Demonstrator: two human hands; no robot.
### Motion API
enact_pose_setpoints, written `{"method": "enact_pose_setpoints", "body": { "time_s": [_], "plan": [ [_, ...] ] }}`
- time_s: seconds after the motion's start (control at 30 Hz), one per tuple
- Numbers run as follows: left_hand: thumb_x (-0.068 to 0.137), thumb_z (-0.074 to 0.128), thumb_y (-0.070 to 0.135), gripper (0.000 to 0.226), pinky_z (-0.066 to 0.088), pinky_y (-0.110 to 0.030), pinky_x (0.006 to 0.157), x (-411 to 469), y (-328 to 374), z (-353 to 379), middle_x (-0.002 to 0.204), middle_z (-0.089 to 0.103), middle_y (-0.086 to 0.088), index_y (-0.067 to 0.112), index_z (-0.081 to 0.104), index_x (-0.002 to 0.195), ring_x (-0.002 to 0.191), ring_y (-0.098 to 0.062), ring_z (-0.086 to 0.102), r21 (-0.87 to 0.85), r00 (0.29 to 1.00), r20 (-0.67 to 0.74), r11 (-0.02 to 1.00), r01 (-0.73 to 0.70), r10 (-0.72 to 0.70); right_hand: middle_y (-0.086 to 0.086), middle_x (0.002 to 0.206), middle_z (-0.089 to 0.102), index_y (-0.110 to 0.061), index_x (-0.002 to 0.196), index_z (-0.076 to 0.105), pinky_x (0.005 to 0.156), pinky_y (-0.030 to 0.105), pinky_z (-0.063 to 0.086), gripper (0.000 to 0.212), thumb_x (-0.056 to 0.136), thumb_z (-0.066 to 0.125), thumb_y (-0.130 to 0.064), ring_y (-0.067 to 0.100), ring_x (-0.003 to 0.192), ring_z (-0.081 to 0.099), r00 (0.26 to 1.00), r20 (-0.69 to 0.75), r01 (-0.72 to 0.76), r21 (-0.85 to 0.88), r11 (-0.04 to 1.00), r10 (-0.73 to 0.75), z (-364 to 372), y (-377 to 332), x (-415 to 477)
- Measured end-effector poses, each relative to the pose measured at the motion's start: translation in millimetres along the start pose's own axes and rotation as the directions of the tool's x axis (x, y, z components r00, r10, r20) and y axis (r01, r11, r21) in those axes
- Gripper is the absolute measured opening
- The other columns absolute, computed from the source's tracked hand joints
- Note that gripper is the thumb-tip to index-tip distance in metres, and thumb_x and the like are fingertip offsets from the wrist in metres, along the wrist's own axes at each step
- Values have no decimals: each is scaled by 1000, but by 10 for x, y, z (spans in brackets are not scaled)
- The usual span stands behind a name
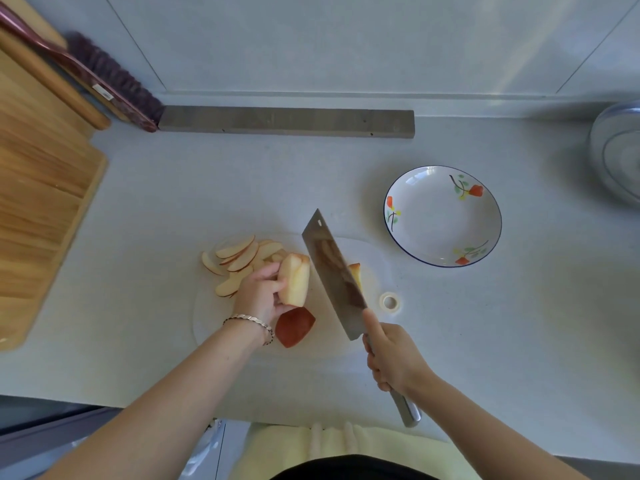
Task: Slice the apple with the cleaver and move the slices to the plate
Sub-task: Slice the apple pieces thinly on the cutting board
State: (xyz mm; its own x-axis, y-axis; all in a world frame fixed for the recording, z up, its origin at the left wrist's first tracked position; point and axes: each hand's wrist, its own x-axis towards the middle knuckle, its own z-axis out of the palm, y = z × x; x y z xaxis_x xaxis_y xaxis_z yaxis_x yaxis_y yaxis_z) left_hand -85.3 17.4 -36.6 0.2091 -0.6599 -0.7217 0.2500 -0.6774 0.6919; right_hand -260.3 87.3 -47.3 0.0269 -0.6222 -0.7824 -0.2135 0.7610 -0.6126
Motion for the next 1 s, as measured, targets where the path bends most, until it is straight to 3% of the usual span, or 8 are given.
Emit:
{"method": "enact_pose_setpoints", "body": {
  "time_s": [0.1, 0.13, 0.2, 0.27, 0.33, 0.5, 0.8, 1.0],
  "plan": [
    [88, 44, -9, 42, 51, -36, 76, 9, -71, 8, 116, 58, -8, 9, 56, 125, 103, -25, 54, 285, 990, 26, 948, -142, 140, -4, 42, 24, -16, 55, 27, 41, 19, 21, 55, 96, 34, -52, 12, 35, 20, 999, -32, -9, 77, 997, 11, -124, -72, -71],
    [89, 47, -3, 39, 49, -31, 81, 6, -92, 16, 119, 60, -6, 12, 57, 124, 104, -20, 54, 464, 967, 69, 850, -249, 245, -4, 42, 25, -16, 56, 28, 40, 19, 22, 54, 96, 33, -51, 12, 35, 21, 999, -39, -7, 94, 996, 11, -158, -106, -100],
    [91, 49, 6, 36, 41, -20, 86, 4, -144, 62, 123, 60, -1, 18, 57, 125, 108, -16, 54, 723, 877, 261, 521, -454, 403, -3, 43, 25, -15, 58, 29, 40, 19, 23, 53, 97, 32, -51, 13, 36, 21, 999, -54, 5, 99, 995, 1, -229, -168, -157],
    [92, 48, 7, 37, 39, -19, 90, 30, -219, 105, 126, 57, -1, 19, 56, 126, 116, -18, 52, 792, 789, 450, 221, -569, 419, -3, 43, 24, -15, 58, 29, 40, 18, 23, 54, 97, 31, -52, 13, 36, 21, 998, -61, 13, 78, 997, -9, -277, -217, -188],
    [91, 48, 6, 37, 42, -23, 94, 54, -292, 128, 127, 56, -2, 19, 56, 125, 117, -20, 52, 799, 756, 529, 73, -596, 385, -3, 42, 24, -15, 57, 29, 40, 18, 23, 55, 96, 31, -53, 13, 34, 21, 998, -68, 8, 39, 999, -5, -297, -243, -205],
    [89, 50, 3, 32, 44, -26, 92, 34, -342, 144, 128, 58, -4, 8, 63, 117, 112, -25, 58, 828, 783, 448, 129, -546, 432, 2, 52, 22, -16, 63, 26, 42, 20, 19, 50, 94, 35, -54, 13, 38, 19, 998, -68, 7, -54, 999, -10, -251, -236, -193],
    [94, 43, 9, 34, 39, -22, 95, 13, -255, 153, 131, 57, -2, 16, 60, 123, 117, -21, 54, 871, 836, 393, 138, -472, 383, 0, 50, 28, -15, 62, 29, 41, 21, 22, 51, 93, 32, -55, 14, 40, 24, 995, -84, 41, -156, 987, -54, -66, -163, -159],
    [93, 43, 6, 37, 44, -25, 91, 37, -268, 152, 125, 61, -1, 21, 63, 120, 114, -21, 56, 865, 829, 417, 119, -488, 373, -1, 51, 27, -17, 60, 26, 53, 30, 25, 52, 93, 27, -57, 16, 47, 25, 987, -124, 73, -222, 972, -102, 72, -112, -81]
  ]
}}
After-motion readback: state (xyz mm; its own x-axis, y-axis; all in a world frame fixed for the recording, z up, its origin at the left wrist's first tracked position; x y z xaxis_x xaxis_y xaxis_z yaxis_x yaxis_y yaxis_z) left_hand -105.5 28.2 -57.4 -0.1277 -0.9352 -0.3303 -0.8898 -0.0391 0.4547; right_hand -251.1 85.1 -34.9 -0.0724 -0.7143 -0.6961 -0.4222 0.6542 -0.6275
